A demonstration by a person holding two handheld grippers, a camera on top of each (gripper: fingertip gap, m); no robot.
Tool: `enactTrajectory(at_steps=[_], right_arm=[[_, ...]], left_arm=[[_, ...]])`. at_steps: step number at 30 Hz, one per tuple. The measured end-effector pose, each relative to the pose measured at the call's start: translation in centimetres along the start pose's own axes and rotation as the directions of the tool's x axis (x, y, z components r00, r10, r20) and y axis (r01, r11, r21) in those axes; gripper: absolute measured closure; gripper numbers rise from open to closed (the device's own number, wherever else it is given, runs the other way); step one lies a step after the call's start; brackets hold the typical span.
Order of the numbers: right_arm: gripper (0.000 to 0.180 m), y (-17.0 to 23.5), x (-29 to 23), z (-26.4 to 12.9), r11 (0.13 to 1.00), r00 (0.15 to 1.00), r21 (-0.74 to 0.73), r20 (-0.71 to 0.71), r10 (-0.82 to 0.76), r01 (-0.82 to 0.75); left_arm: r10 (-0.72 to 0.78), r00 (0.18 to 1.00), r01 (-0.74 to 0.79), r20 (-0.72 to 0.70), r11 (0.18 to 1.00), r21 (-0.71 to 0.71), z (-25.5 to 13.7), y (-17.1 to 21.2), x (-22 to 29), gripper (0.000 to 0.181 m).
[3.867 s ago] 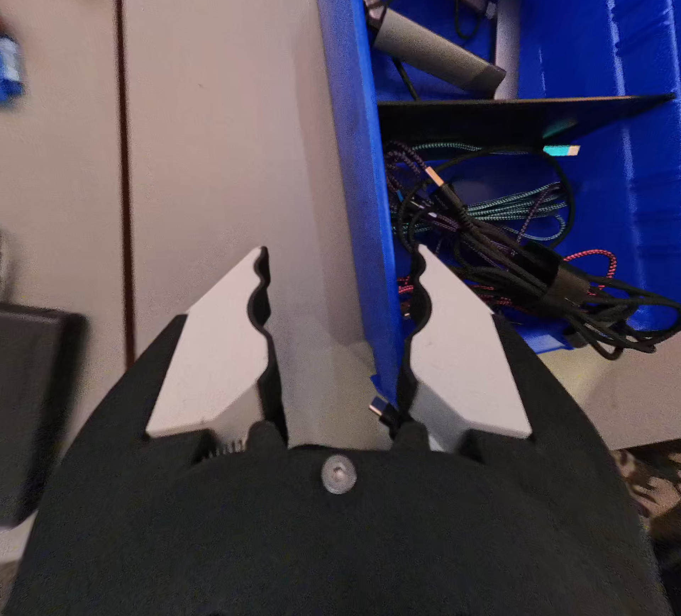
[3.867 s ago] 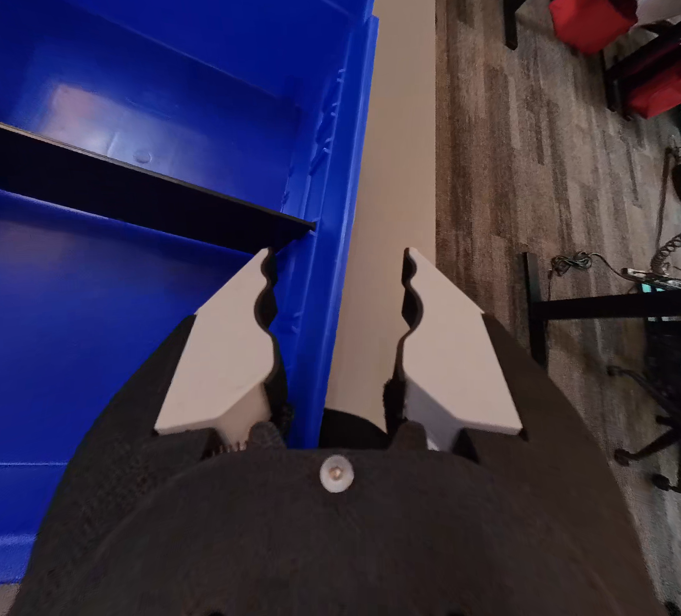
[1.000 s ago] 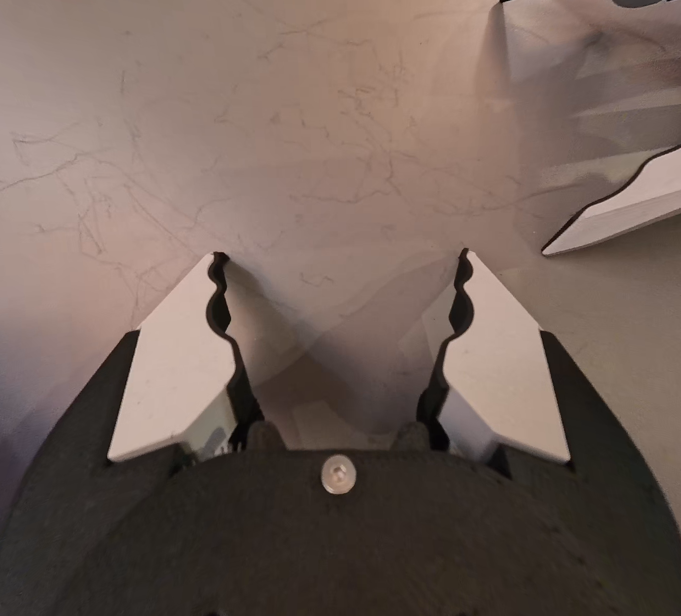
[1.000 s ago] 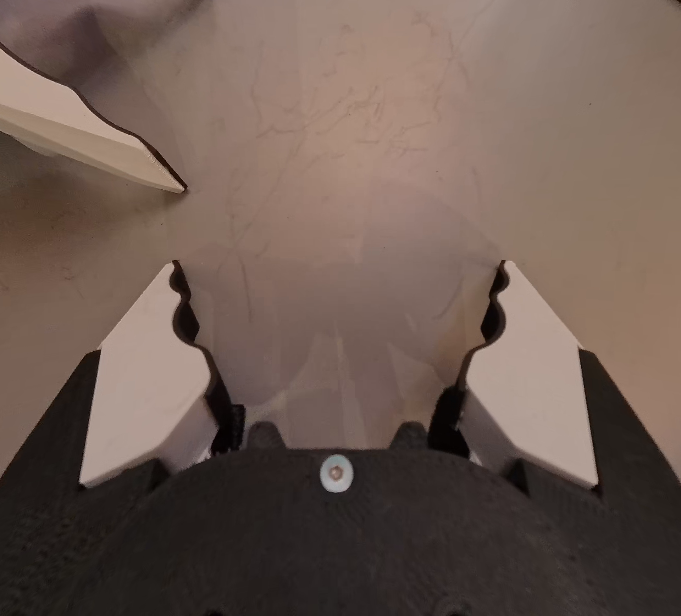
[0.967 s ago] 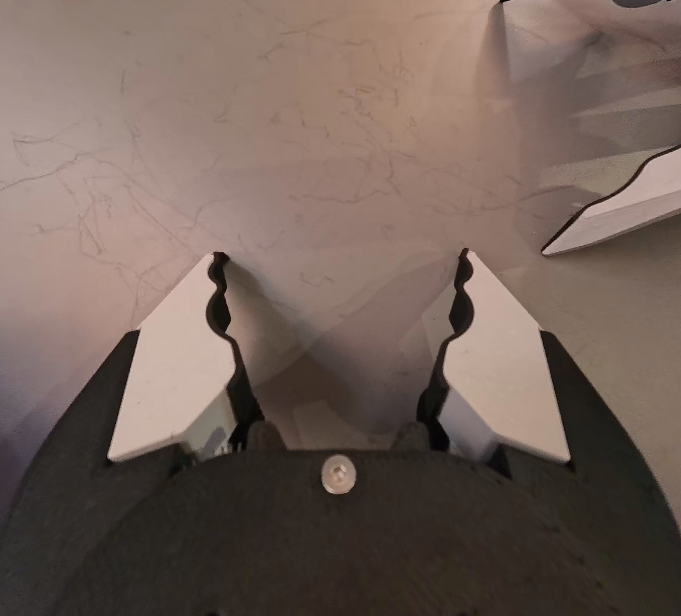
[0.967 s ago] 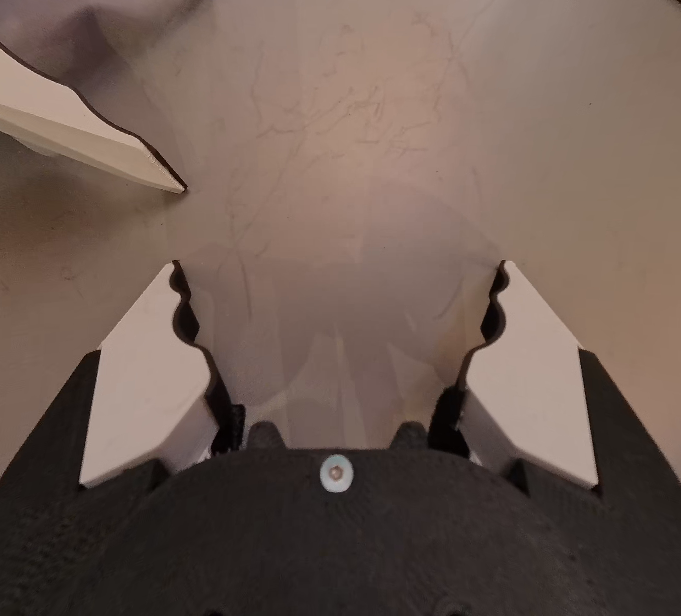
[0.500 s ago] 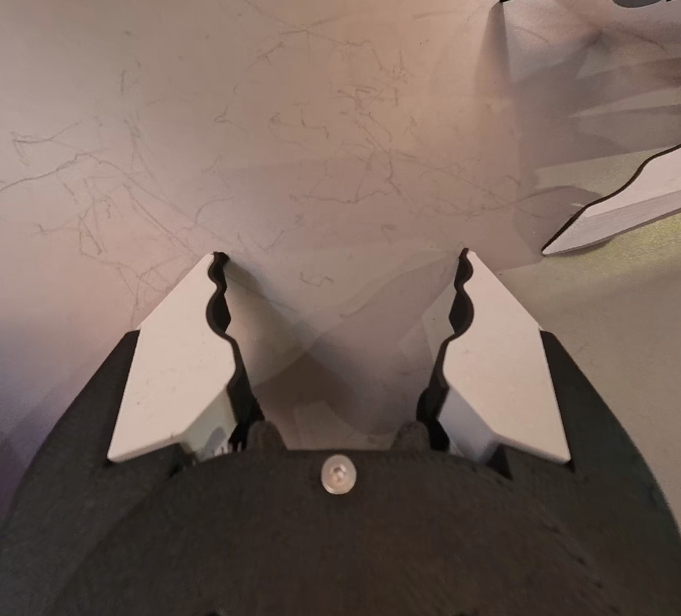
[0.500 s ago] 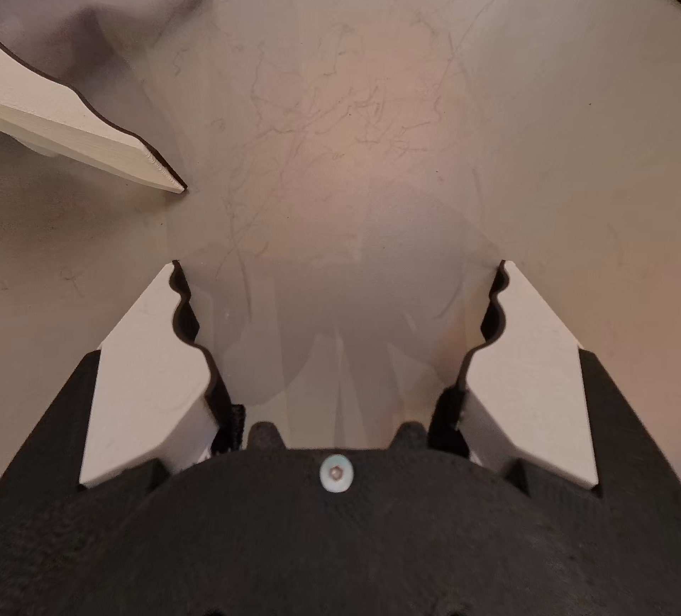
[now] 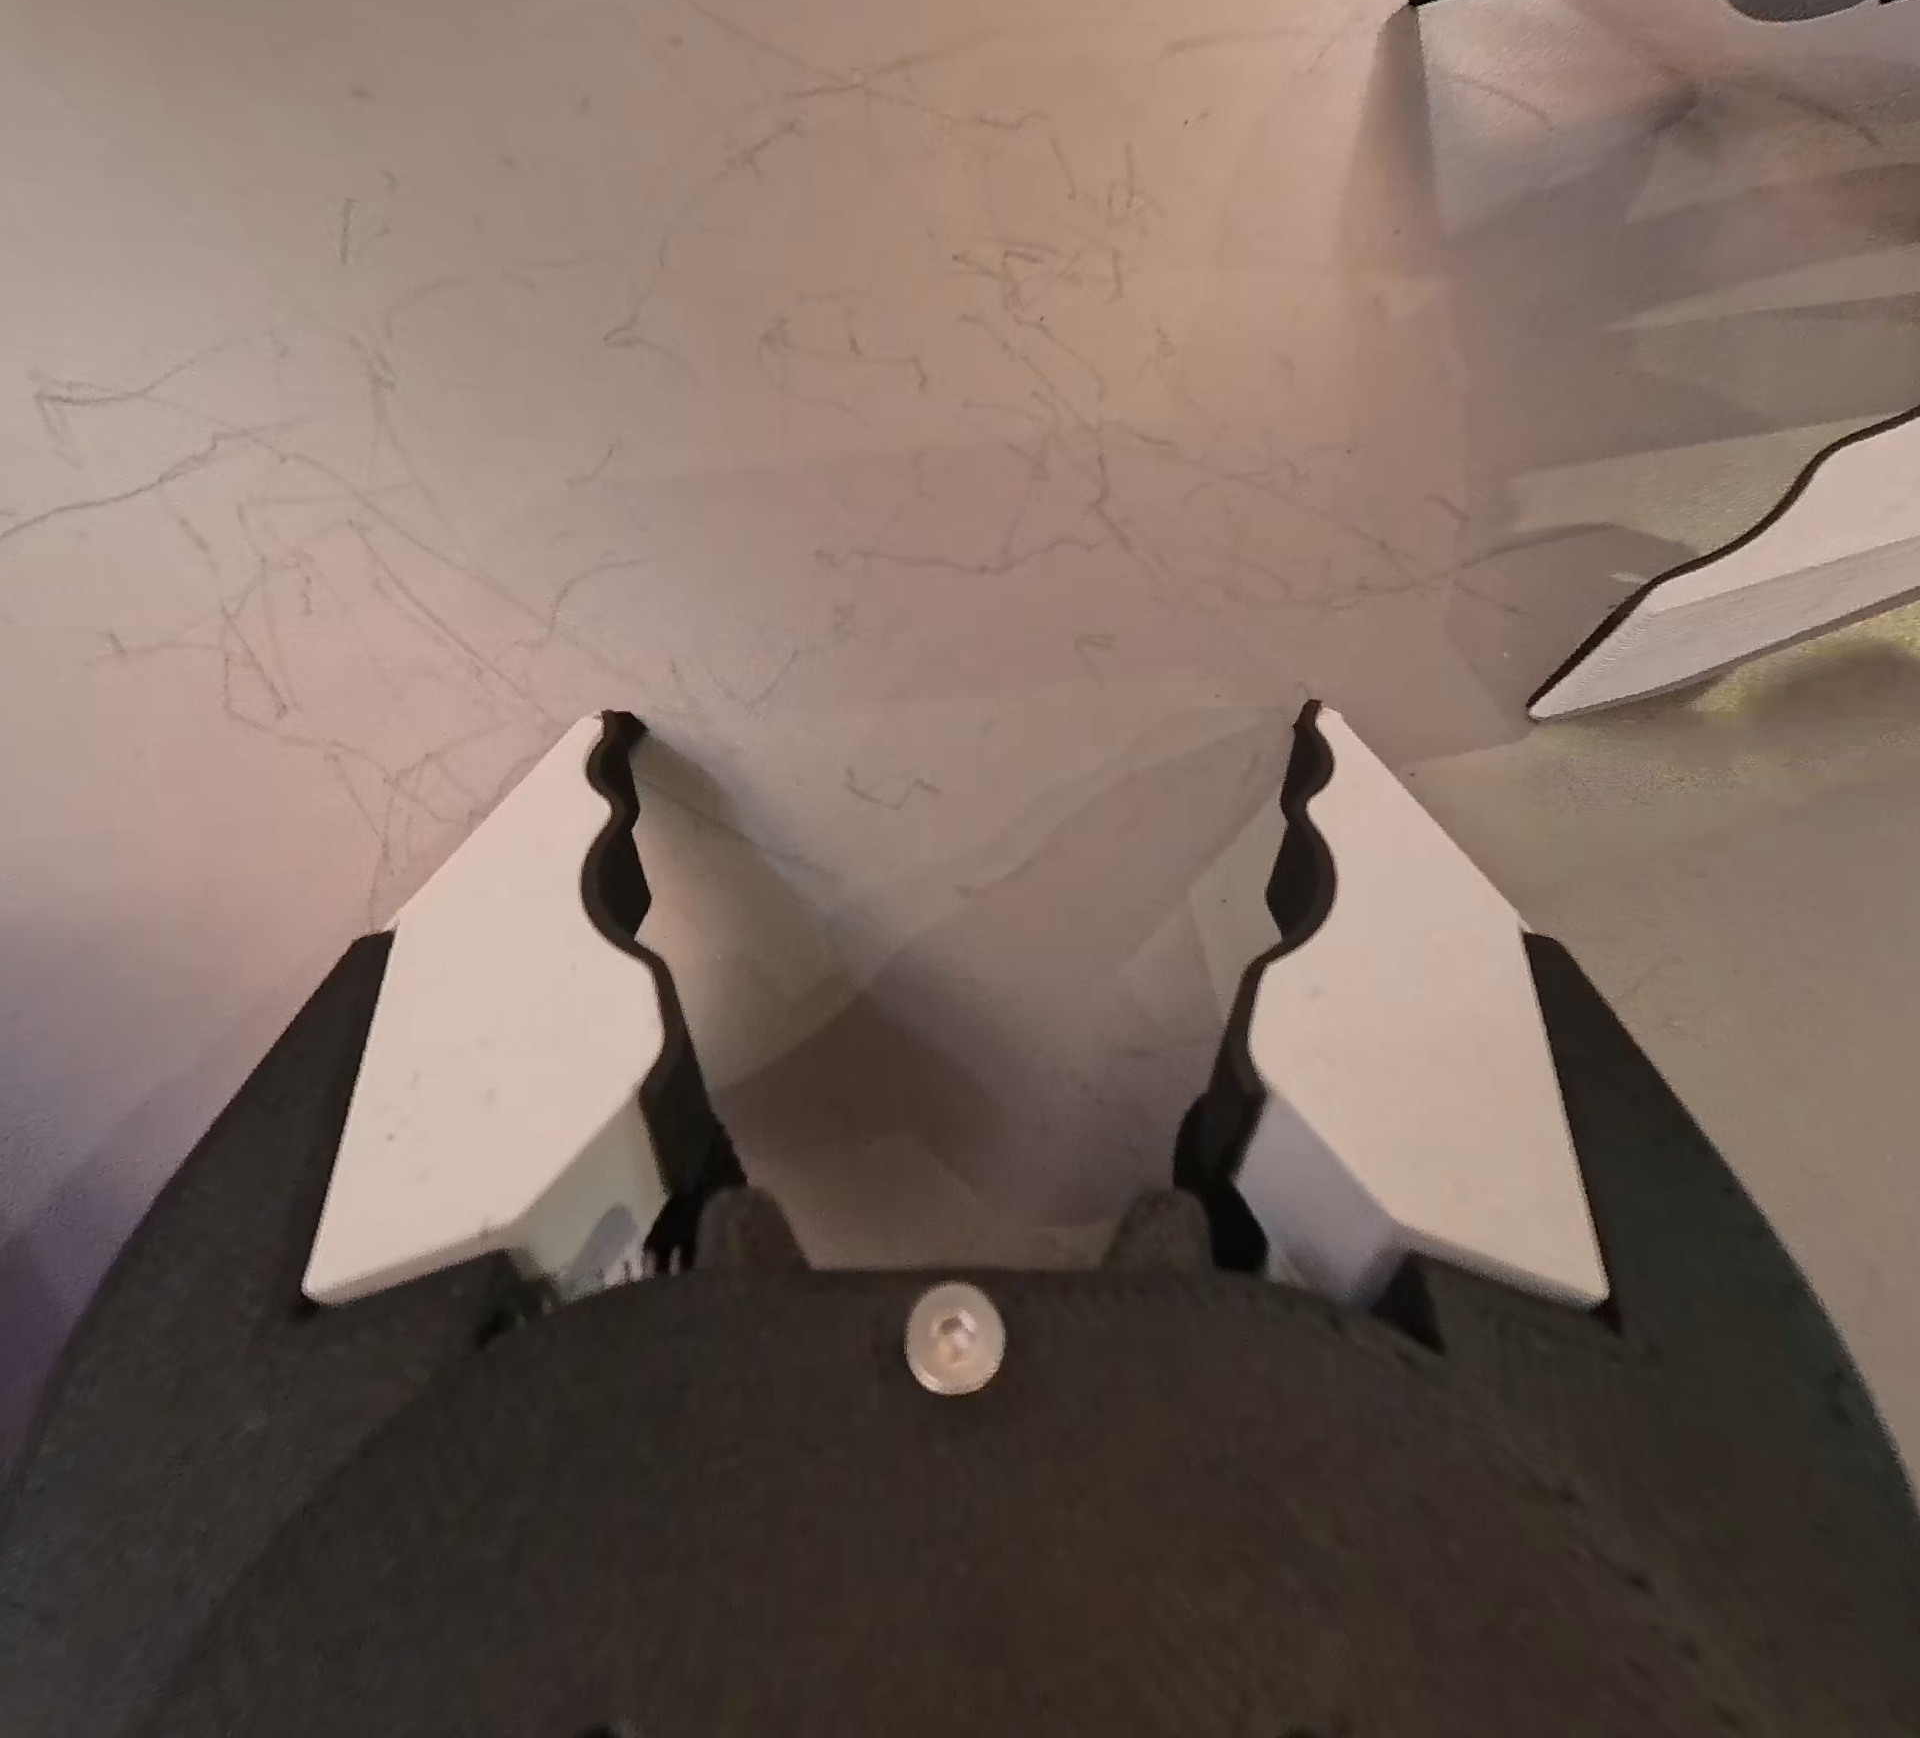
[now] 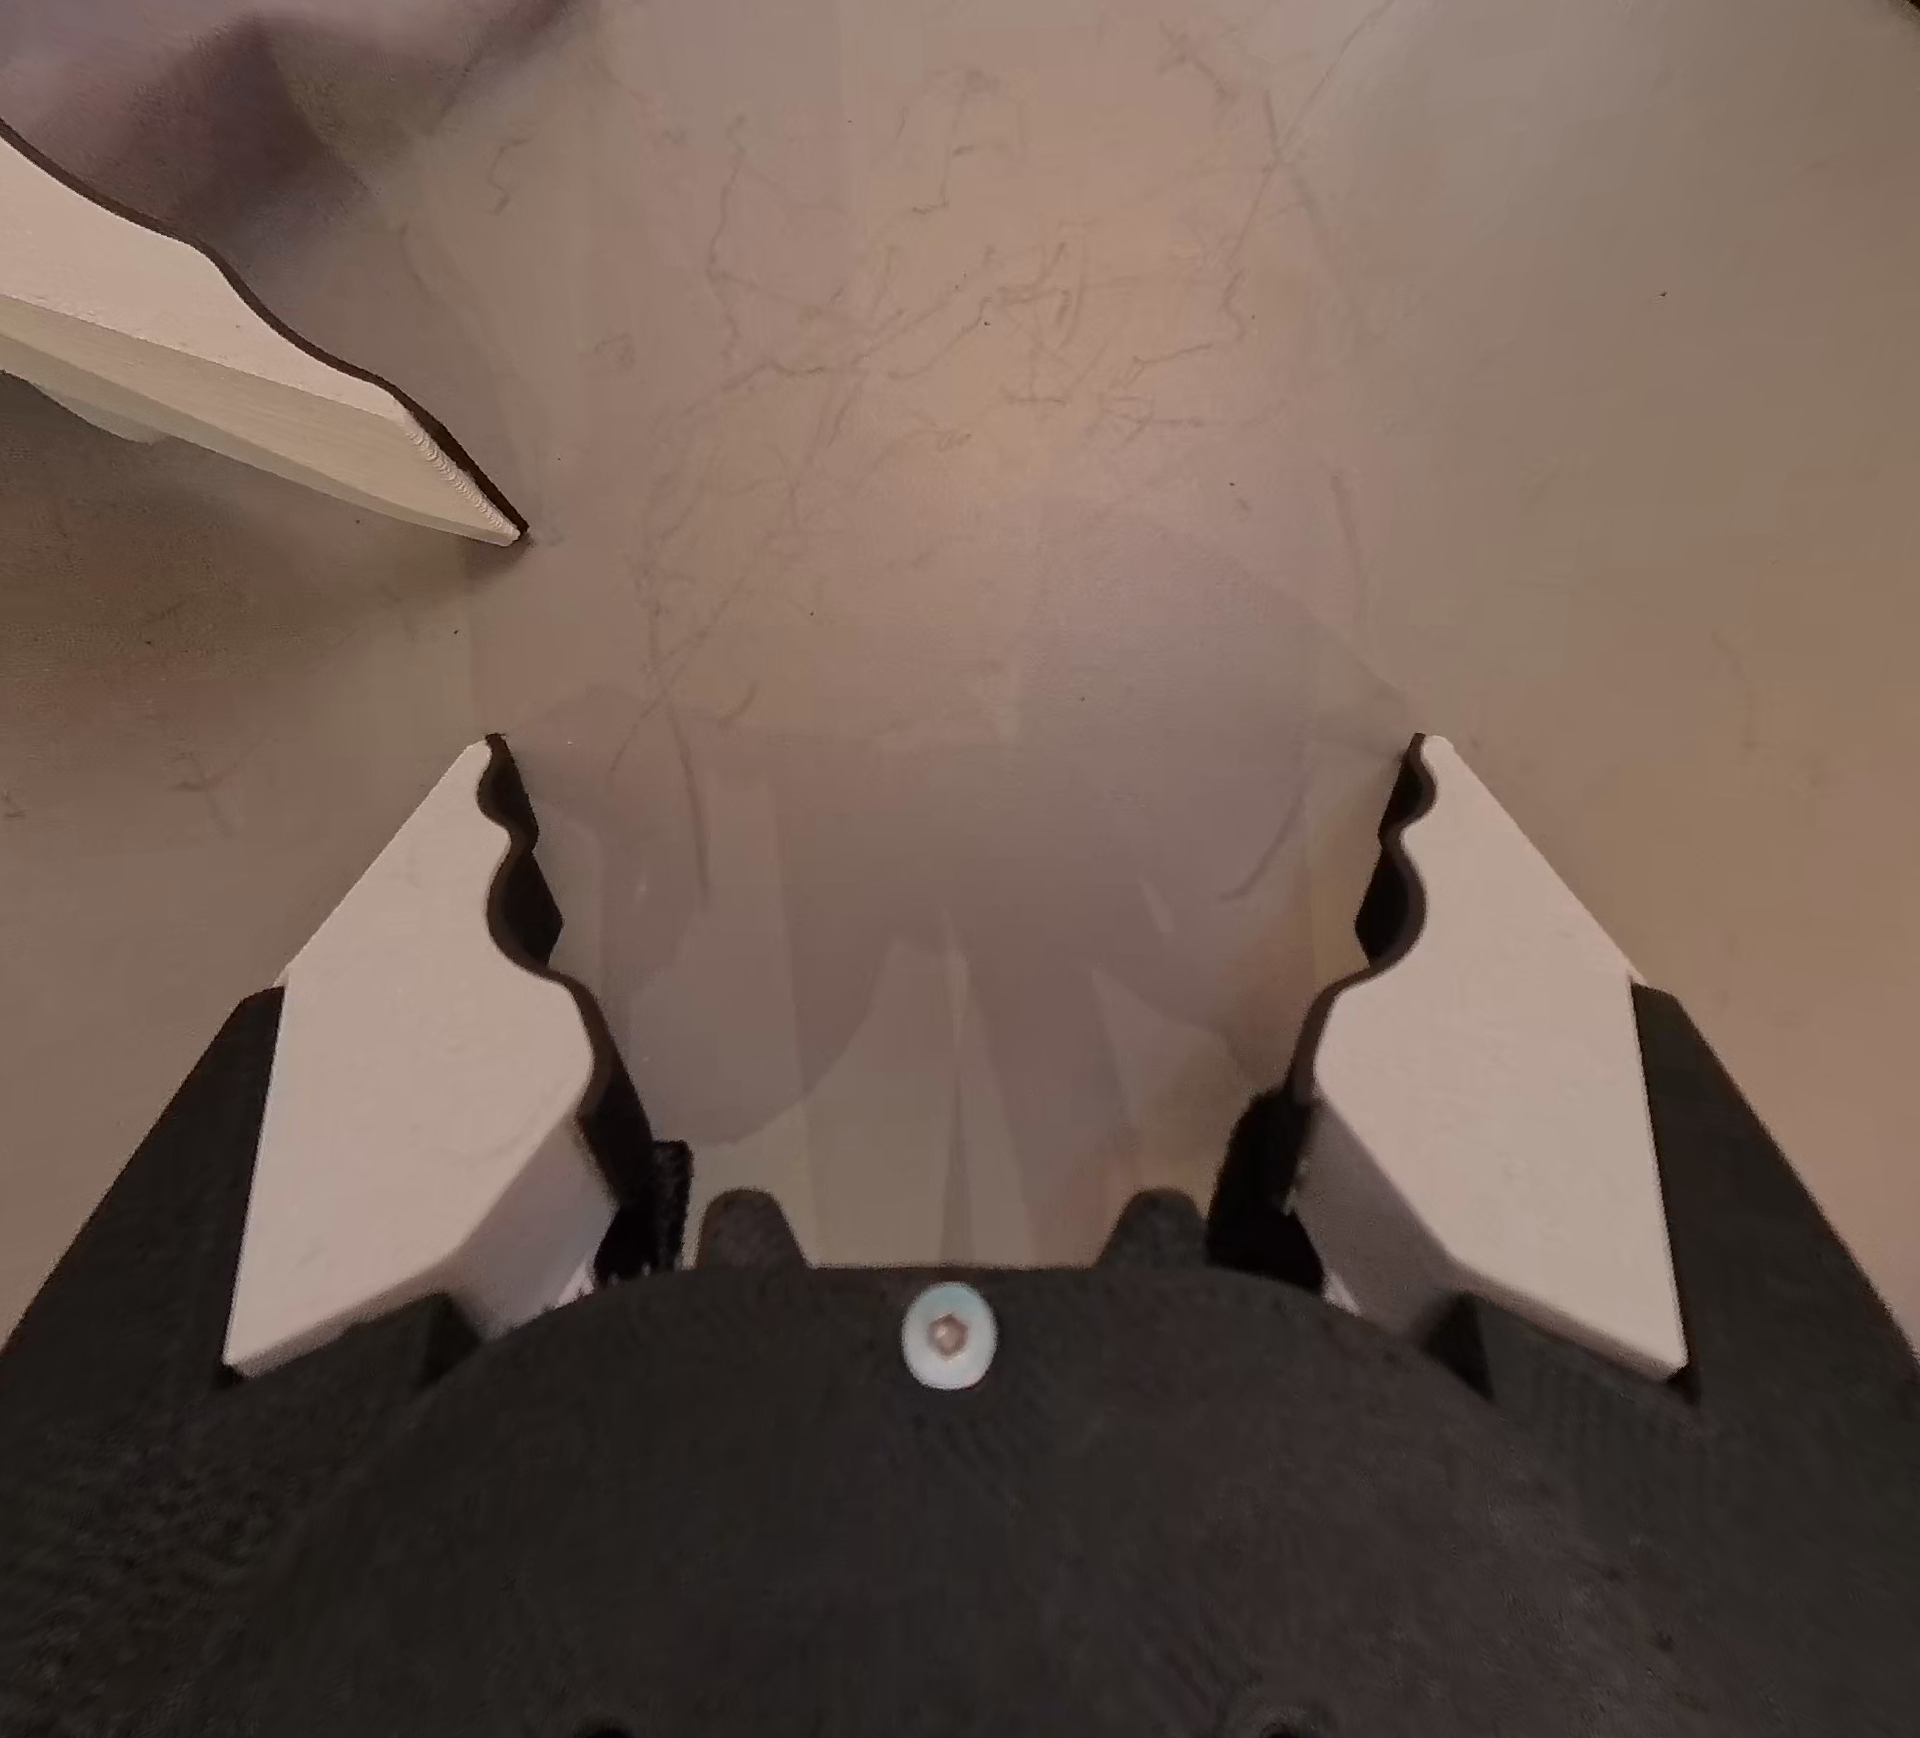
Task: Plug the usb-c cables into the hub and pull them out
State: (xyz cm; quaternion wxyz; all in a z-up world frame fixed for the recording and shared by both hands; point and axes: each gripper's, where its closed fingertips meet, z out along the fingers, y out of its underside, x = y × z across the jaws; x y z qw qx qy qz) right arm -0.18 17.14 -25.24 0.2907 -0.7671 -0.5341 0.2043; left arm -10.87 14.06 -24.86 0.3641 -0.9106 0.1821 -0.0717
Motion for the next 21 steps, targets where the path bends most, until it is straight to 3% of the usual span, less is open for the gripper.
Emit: enactTrajectory(at_steps=[21], right_arm=[[0.024, -0.29, 0.24, 0.52, 1.0, 1.0, 0.008, -0.012, 0.013, -0.013]], left_arm=[[0.0, 1.0, 0.0, 0.0, 1.0, 0.0, -0.14, 0.02, 0.08, 0.06]])
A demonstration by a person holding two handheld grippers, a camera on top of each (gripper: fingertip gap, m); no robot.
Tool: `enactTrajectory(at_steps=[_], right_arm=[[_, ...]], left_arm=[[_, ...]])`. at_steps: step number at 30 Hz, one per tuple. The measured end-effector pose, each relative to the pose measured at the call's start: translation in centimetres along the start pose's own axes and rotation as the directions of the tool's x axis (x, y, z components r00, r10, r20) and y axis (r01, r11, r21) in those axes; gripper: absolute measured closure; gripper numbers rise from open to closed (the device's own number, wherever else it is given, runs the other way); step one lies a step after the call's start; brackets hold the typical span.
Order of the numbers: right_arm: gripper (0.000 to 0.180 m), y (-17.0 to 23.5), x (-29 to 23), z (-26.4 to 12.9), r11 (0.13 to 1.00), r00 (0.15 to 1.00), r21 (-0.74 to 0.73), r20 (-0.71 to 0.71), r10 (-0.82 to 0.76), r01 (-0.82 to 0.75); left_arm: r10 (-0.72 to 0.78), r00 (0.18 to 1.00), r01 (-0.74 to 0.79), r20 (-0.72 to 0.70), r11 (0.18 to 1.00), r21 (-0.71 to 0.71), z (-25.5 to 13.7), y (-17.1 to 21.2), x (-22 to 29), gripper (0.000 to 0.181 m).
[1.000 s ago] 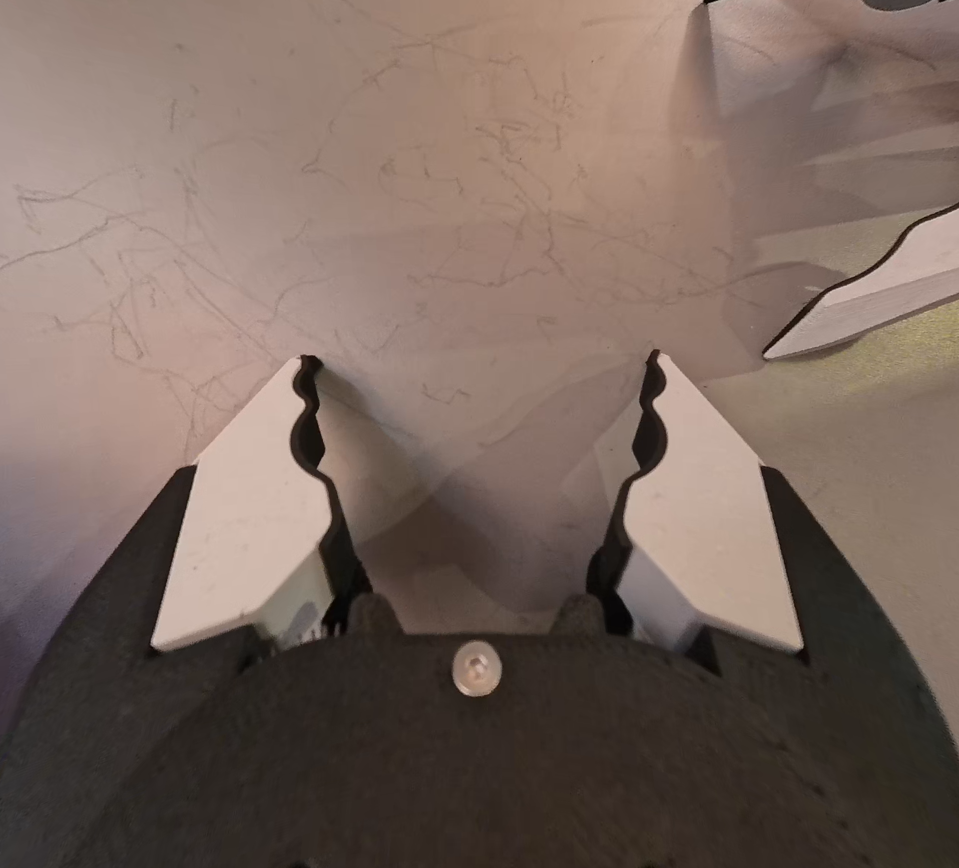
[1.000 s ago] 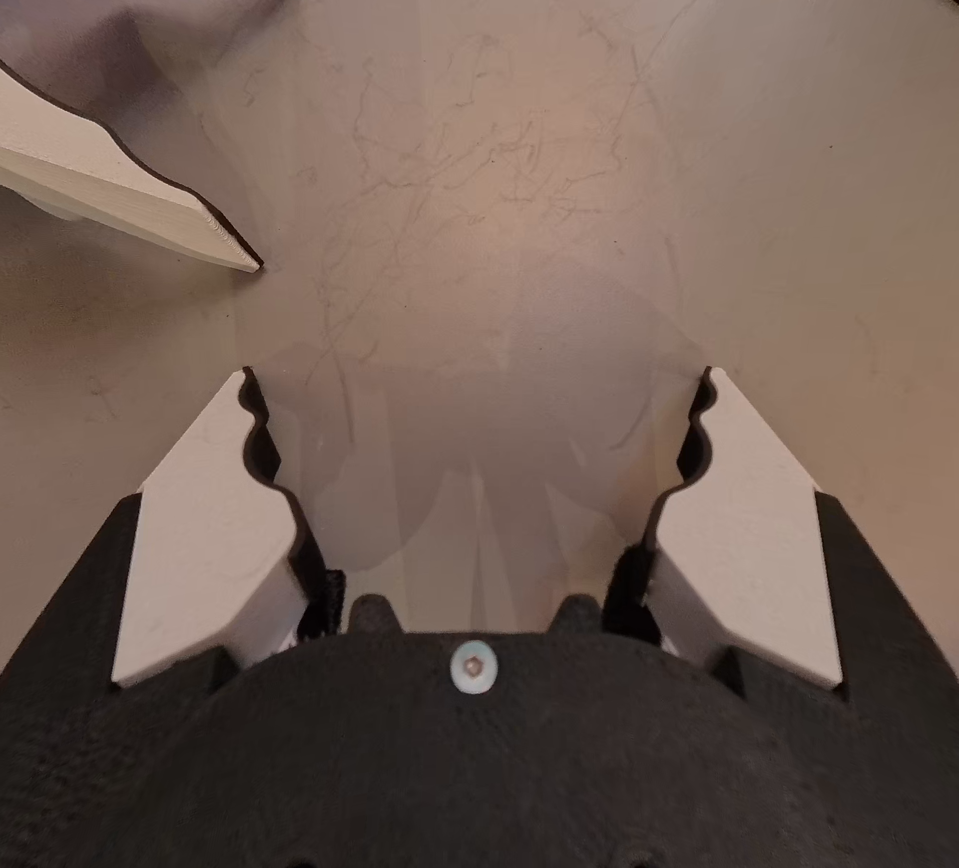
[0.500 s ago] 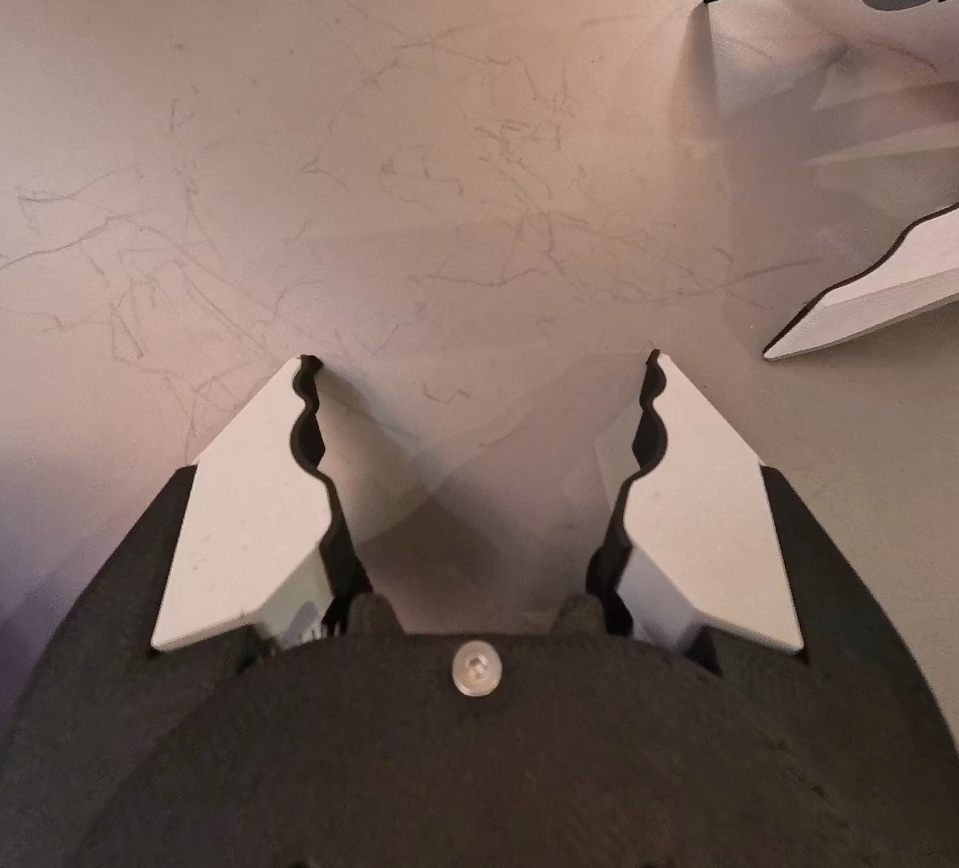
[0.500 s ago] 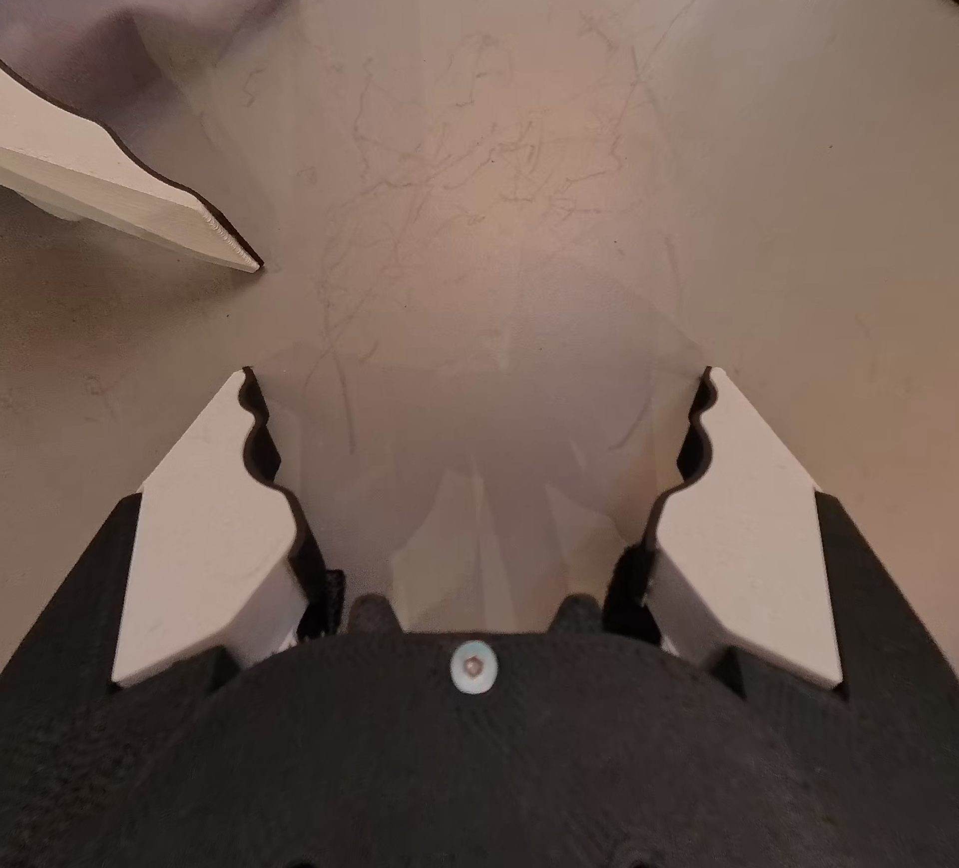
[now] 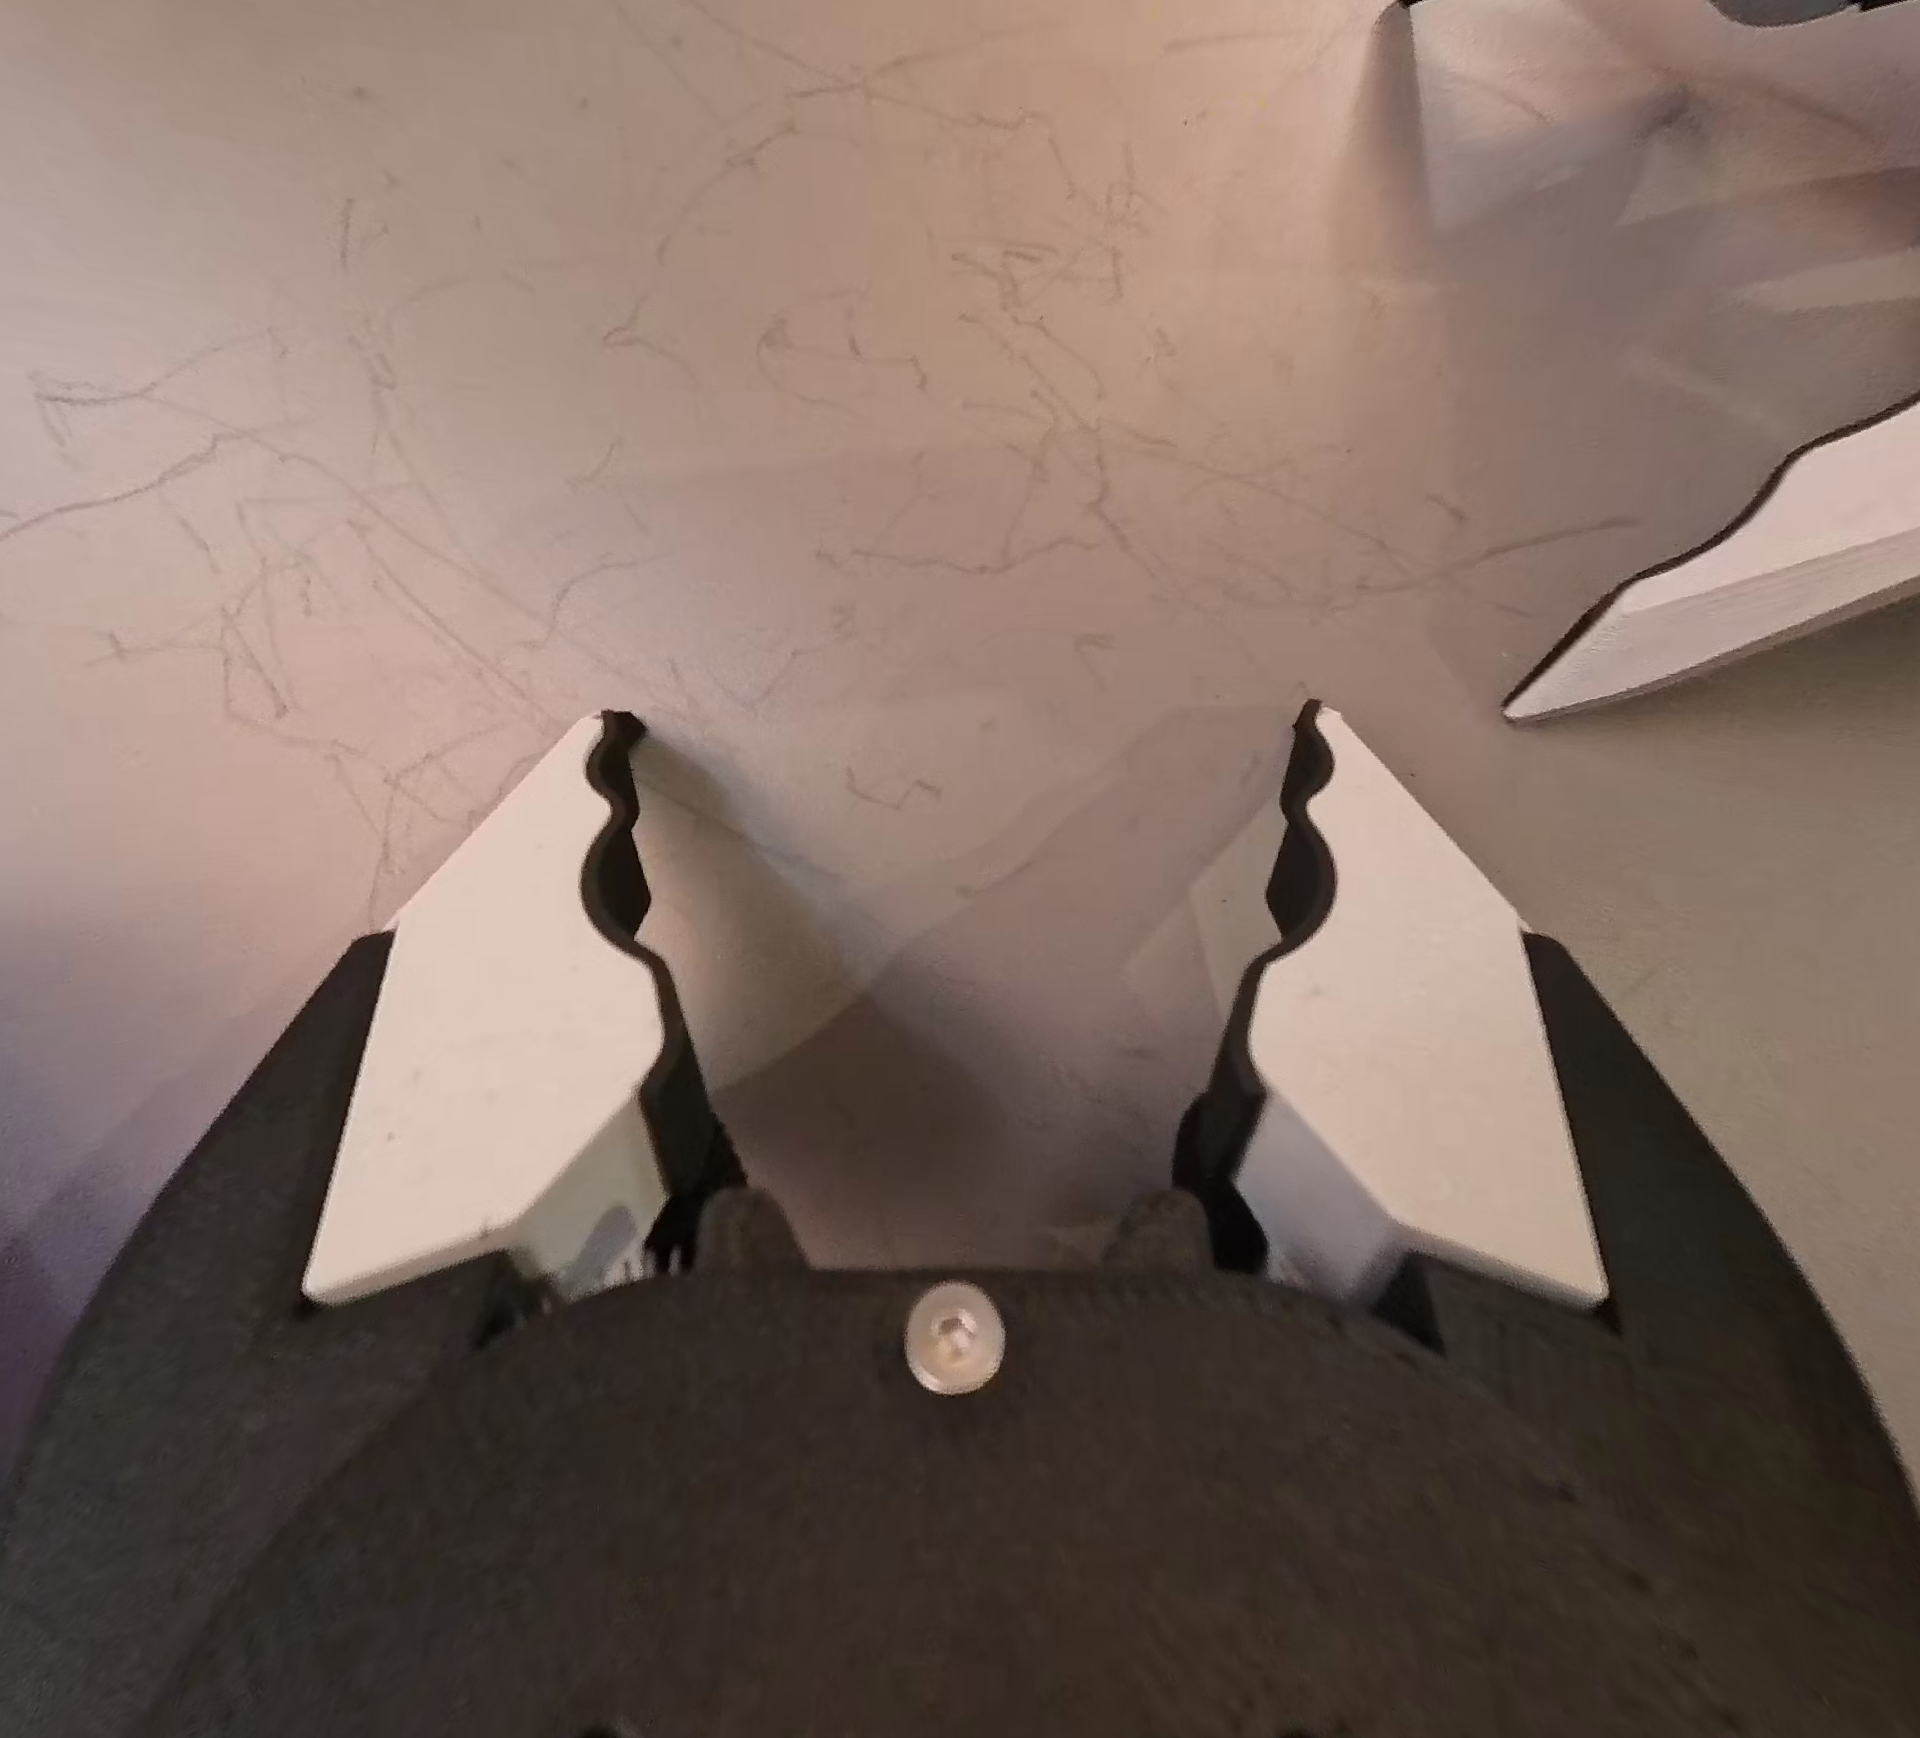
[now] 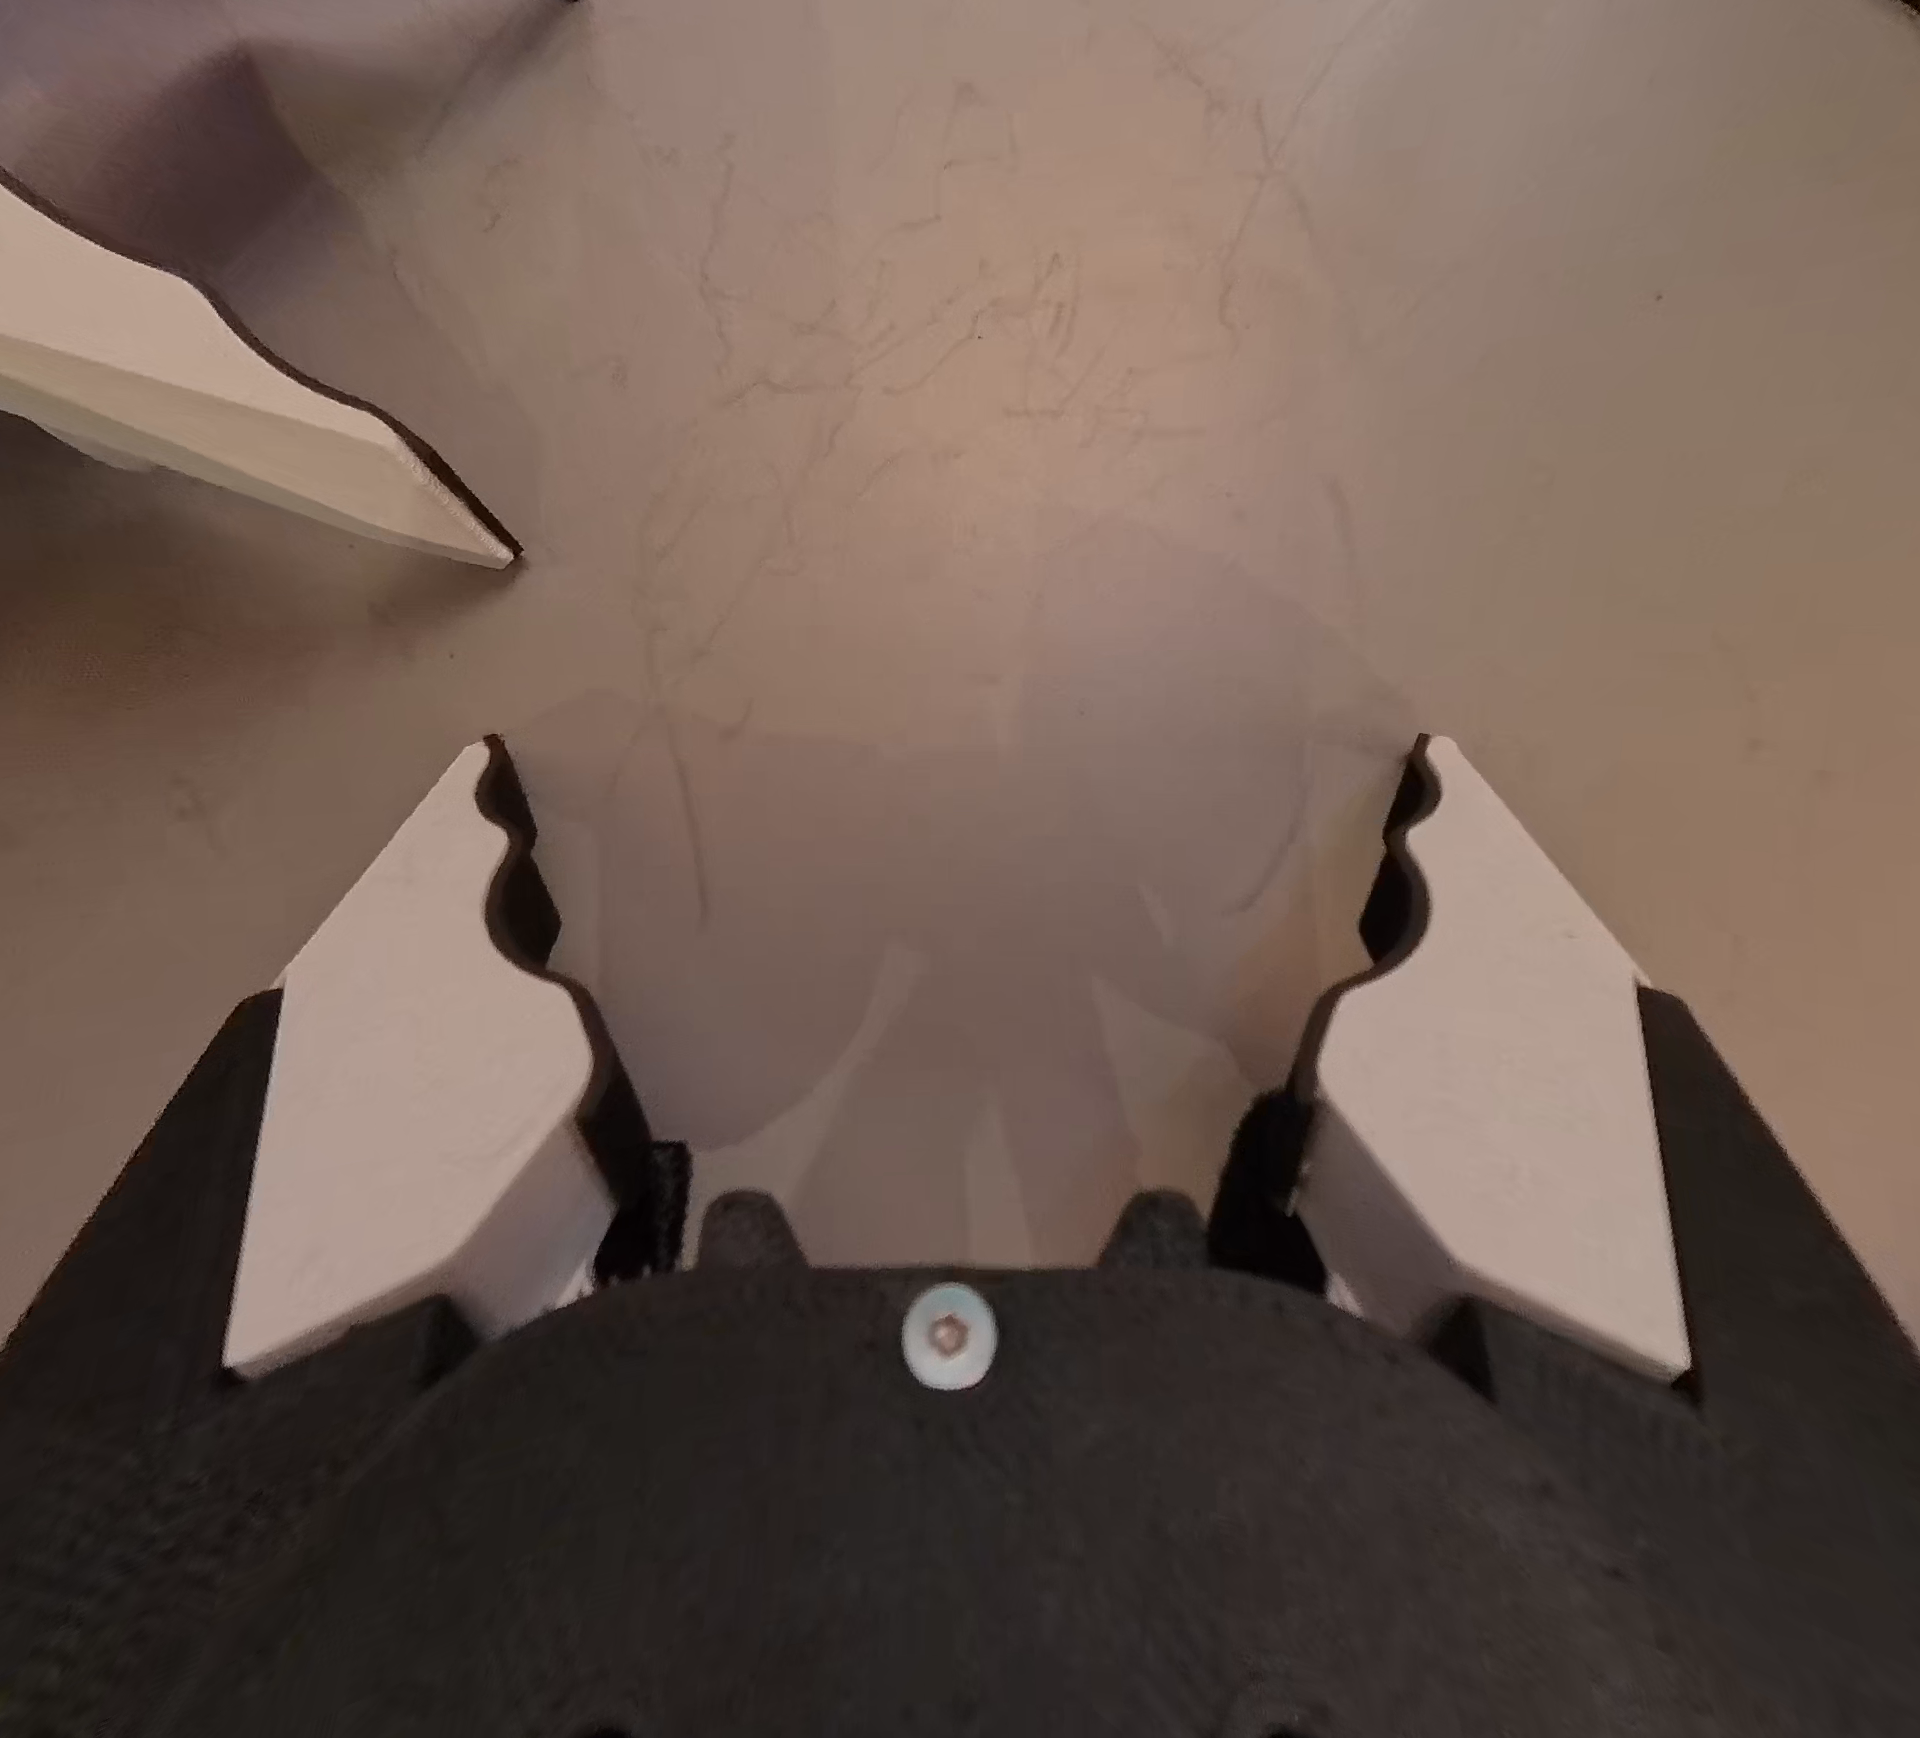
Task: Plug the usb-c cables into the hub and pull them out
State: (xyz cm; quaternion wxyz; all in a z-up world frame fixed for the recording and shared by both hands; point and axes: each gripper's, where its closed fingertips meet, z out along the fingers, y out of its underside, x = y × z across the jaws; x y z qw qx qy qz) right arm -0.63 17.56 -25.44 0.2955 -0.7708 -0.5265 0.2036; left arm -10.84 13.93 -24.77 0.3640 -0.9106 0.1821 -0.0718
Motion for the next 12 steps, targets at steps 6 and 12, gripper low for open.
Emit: enactTrajectory(at_steps=[6, 12], right_arm=[[0.023, -0.04, -0.05, -0.05, 1.0, 1.0, 0.004, 0.005, 0.003, -0.003], [0.025, -0.1, -0.15, -0.13, 1.0, 1.0, -0.005, -0.004, 0.003, -0.003]], left_arm=[[0.0, 1.0, 0.0, 0.0, 1.0, 0.0, -0.04, 0.01, 0.02, 0.06], [0.0, 1.0, 0.0, 0.0, 1.0, 0.0, -0.09, 0.0, 0.07, 0.06]])
